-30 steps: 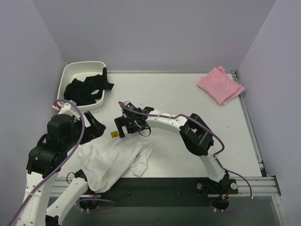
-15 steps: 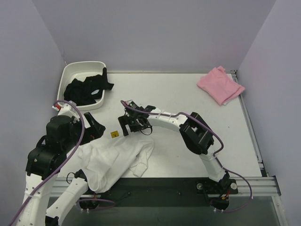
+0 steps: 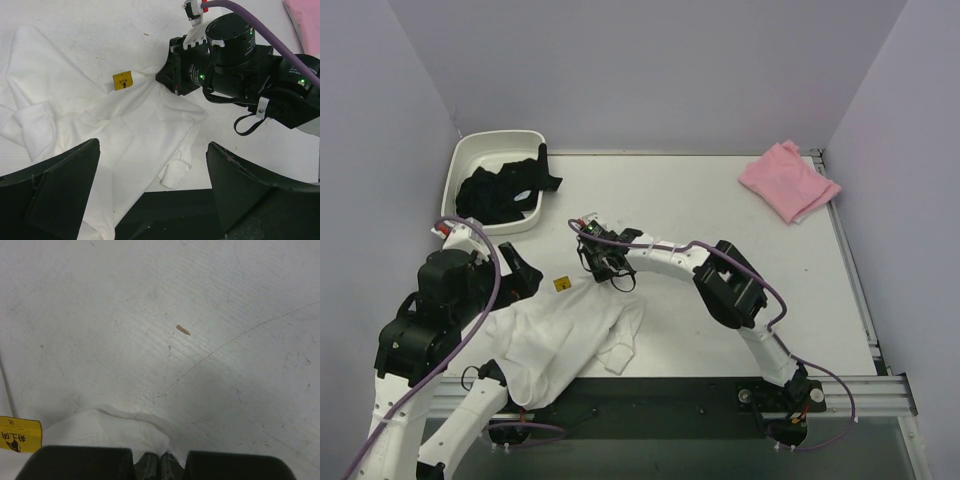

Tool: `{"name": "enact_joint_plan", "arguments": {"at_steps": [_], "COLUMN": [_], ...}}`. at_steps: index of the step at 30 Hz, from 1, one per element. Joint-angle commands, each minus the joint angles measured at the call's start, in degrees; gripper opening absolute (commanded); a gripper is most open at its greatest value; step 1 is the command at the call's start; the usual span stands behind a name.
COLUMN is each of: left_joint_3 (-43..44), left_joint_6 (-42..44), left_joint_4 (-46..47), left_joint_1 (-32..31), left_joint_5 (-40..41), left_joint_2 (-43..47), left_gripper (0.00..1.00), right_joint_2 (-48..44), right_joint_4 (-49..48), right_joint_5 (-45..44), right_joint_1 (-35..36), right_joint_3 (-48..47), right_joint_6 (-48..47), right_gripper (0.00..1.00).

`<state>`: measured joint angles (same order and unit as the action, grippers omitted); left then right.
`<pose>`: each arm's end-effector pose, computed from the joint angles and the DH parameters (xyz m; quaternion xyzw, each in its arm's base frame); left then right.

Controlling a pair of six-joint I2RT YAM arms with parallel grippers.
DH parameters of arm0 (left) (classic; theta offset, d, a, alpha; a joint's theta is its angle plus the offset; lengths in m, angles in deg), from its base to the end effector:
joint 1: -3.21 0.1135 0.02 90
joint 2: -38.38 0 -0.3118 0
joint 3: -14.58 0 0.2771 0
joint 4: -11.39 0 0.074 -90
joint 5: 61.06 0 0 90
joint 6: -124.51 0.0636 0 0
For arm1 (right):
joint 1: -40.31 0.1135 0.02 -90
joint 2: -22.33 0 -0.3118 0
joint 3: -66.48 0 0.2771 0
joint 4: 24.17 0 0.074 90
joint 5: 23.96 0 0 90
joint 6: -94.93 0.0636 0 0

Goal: Fold and stack the t-shirts

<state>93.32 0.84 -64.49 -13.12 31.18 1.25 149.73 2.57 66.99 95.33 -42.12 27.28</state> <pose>0.0892 -0.0236 0.4083 -0.1423 0.8724 -0.1818 0.4308 0.3248 0.4661 0.1737 -0.2633 0.8874 0.2425 0.2905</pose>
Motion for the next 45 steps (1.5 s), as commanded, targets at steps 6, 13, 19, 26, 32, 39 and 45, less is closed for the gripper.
{"name": "enact_joint_plan", "arguments": {"at_steps": [6,13,19,26,32,39,45], "left_joint_3": [-3.13,-5.85,-8.75,-11.92,-15.26,-15.53,-15.79], "left_joint_6": [1.33,0.98,0.45,-0.08,-0.43,-0.87,-1.22], "left_joint_4": [2.9,6.32,10.19,15.03,17.58,18.73,19.16], "left_joint_1": [0.34,0.34,0.25,0.08,-0.45,-0.98,-1.5], "left_joint_5": [-0.48,-1.53,-4.09,-6.8,-7.35,-6.9,-6.46], "left_joint_2": [0.74,0.83,-0.32,-2.34,-4.62,-5.15,-5.06], "left_gripper": [0.97,0.97,0.97,0.98,0.98,0.97,0.97], "right_joint_2": [-11.24,-39.99,-61.63,-72.28,-72.02,-61.77,-51.82], "right_joint_4": [4.83,9.13,18.62,26.8,29.97,23.31,11.88], "right_joint_5": [-14.29,-28.09,-34.7,-36.54,-39.44,-34.2,-23.05], "right_joint_1": [-2.2,-9.22,-11.69,-12.4,-12.05,-9.5,-11.86], "right_joint_3": [11.0,27.7,37.81,45.11,44.42,36.95,37.56], "right_joint_6": [-0.46,3.83,9.55,16.58,19.84,14.13,11.58], "right_gripper": [0.0,0.0,0.0,0.0,0.85,1.0,0.93]}}
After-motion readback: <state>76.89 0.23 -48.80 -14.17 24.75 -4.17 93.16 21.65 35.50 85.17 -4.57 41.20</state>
